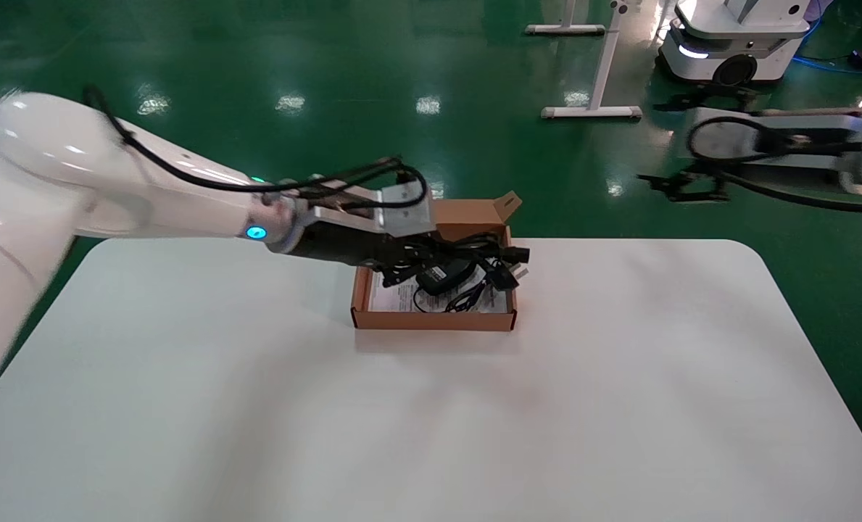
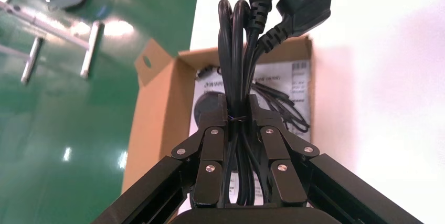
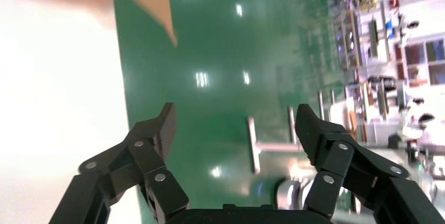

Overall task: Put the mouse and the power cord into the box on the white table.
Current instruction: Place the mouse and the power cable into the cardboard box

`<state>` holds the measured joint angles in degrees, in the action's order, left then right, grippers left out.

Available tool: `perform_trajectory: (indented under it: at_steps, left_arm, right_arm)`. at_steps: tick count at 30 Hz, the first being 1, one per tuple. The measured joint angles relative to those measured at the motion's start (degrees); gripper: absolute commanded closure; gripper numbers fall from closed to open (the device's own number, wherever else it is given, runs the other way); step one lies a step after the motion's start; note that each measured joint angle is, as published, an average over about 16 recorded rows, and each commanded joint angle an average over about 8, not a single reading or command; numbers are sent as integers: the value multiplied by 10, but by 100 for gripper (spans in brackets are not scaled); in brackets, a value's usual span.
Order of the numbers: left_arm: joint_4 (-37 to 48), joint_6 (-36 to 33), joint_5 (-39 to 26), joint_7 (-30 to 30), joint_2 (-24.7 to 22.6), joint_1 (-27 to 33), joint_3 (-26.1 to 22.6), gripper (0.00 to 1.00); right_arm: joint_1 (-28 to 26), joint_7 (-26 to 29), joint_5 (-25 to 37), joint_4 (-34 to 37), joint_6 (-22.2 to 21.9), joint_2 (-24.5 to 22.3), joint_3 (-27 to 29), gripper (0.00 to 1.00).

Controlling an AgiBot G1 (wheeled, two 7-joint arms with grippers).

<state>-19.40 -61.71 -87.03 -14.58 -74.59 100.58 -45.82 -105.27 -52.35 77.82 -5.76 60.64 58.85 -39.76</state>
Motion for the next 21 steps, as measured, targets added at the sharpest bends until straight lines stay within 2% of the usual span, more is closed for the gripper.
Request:
perform_trajectory:
  at_steps: [5, 6, 7, 13, 14, 15, 21]
  left_arm:
    - [26, 55, 3, -31, -28, -14, -8, 100]
    - [28, 65, 4, -35, -31, -17, -10, 97]
    - [28, 74, 5, -38, -32, -19, -12, 88]
    - [21, 107, 13, -46, -36, -31, -24, 13]
    - [19, 110, 14, -46, -36, -32, -26, 4]
    - [18, 111, 16, -47, -36, -33, -28, 0]
    - [12, 115, 21, -47, -36, -36, -32, 0]
  right_arm:
    - [-6, -10, 5, 16, 19, -36, -3, 0]
    - [-7, -11, 6, 19, 23, -42, -3, 0]
    - [-7, -13, 6, 21, 26, -46, -4, 0]
    - [-9, -17, 6, 32, 39, -69, -3, 0]
    - [-9, -17, 5, 34, 41, -71, -3, 0]
    - [-9, -17, 5, 35, 42, -73, -2, 0]
    - [-11, -16, 3, 38, 47, -79, -1, 0]
